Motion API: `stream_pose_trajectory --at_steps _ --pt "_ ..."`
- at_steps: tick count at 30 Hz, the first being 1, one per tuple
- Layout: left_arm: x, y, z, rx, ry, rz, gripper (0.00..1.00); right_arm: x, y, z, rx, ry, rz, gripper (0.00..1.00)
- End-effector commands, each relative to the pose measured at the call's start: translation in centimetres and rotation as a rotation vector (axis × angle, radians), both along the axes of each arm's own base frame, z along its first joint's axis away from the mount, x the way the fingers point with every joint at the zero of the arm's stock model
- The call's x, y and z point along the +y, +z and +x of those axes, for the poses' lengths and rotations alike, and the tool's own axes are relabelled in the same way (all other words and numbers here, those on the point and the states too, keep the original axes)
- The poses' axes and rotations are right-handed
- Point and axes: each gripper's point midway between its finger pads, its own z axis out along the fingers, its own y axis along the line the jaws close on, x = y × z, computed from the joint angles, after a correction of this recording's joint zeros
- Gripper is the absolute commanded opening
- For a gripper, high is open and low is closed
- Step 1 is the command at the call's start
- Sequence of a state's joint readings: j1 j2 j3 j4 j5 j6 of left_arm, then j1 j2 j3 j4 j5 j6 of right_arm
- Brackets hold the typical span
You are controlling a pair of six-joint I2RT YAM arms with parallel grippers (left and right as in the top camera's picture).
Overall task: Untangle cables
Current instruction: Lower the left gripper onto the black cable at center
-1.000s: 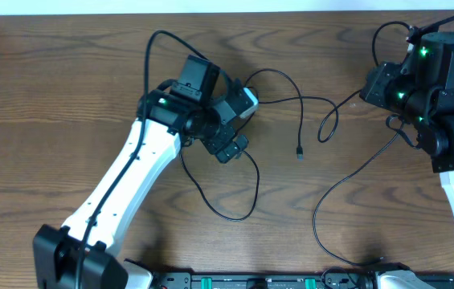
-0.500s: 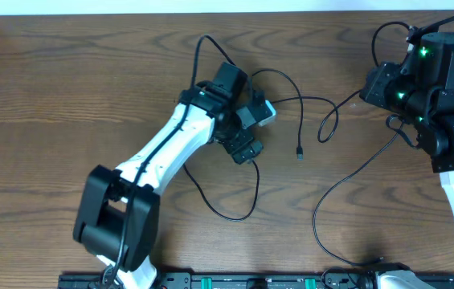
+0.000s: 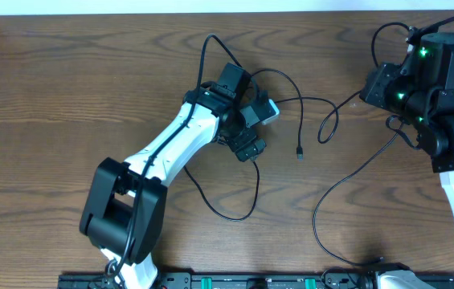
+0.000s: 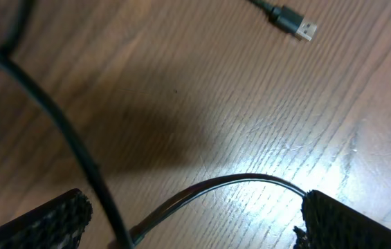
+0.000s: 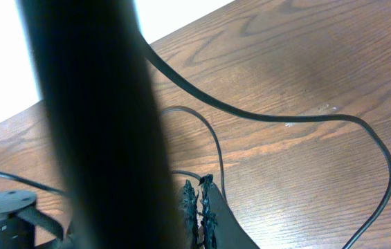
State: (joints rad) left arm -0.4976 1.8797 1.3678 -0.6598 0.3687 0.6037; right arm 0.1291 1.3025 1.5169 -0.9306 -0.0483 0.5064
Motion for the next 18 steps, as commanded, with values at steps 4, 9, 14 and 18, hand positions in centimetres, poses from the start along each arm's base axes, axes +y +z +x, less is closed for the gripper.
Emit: stream_pose_trajectory --at_steps 4,9,14,18 --pt "0.15 -3.27 -0.69 0.077 -0.015 0.031 0.98 -0.36 0.13 0.05 -0.005 -0.002 -0.021 0.01" --pt "0.11 -3.27 -0.58 0.072 -0.015 0.029 0.84 -0.36 0.13 0.05 -0.005 -0.002 -0.021 0.01" --pt "0.01 -3.22 -0.39 0.064 -0.015 0.025 0.24 -0.37 0.06 -0.01 -0.002 -0.002 -0.021 0.01" --pt "0.01 -3.22 -0.38 0.064 -0.015 0.025 0.08 -0.37 0.05 -0.02 -0.001 -0.002 -0.021 0.01"
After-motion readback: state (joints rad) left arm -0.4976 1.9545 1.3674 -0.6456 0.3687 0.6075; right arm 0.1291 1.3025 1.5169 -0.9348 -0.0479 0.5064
